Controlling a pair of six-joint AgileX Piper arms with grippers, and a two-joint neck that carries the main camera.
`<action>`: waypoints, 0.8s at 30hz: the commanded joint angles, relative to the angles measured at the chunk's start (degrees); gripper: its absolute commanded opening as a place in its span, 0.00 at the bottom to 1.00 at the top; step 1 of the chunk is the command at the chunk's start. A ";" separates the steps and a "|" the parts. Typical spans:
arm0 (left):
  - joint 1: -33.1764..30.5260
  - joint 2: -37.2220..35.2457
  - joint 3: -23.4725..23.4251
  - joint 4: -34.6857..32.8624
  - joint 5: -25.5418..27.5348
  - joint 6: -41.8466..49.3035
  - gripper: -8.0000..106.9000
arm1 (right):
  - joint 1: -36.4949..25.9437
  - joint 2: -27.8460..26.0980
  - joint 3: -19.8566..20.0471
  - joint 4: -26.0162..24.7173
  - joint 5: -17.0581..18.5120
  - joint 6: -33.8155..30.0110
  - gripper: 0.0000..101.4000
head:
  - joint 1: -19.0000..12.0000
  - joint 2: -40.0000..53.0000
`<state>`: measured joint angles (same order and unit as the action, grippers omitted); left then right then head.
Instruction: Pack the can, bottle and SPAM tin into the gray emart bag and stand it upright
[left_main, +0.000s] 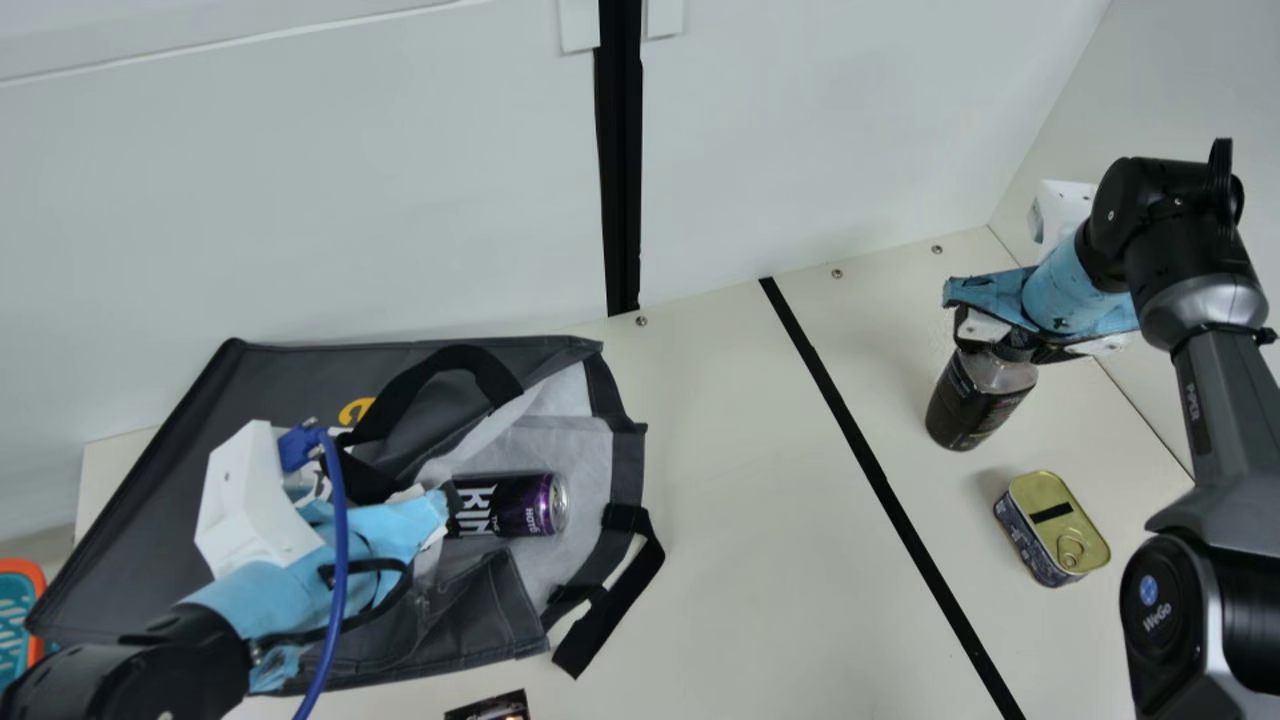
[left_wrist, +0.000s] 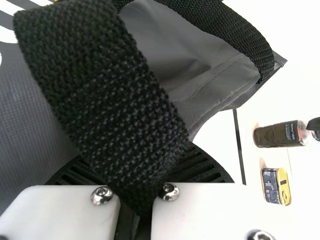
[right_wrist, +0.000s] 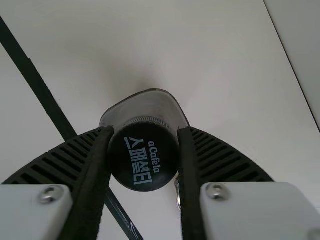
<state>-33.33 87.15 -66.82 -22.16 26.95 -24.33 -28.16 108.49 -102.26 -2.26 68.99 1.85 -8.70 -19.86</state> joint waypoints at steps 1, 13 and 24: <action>0.00 0.00 0.00 0.00 0.00 0.00 0.00 | 0.05 0.09 -0.04 0.18 0.08 0.17 0.15 | -1.30 -0.14; 0.00 0.00 0.00 0.00 0.00 0.00 0.00 | 0.11 -0.45 -0.88 0.86 0.22 0.41 0.00 | -1.30 -0.14; 0.00 0.00 0.00 0.00 0.00 0.00 0.00 | 0.92 -2.18 -2.55 1.40 0.16 -0.75 0.00 | -1.30 -0.14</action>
<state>-33.33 87.15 -66.82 -22.16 26.95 -24.33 -27.31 106.40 -104.76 -0.81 69.28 1.34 -8.70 -19.86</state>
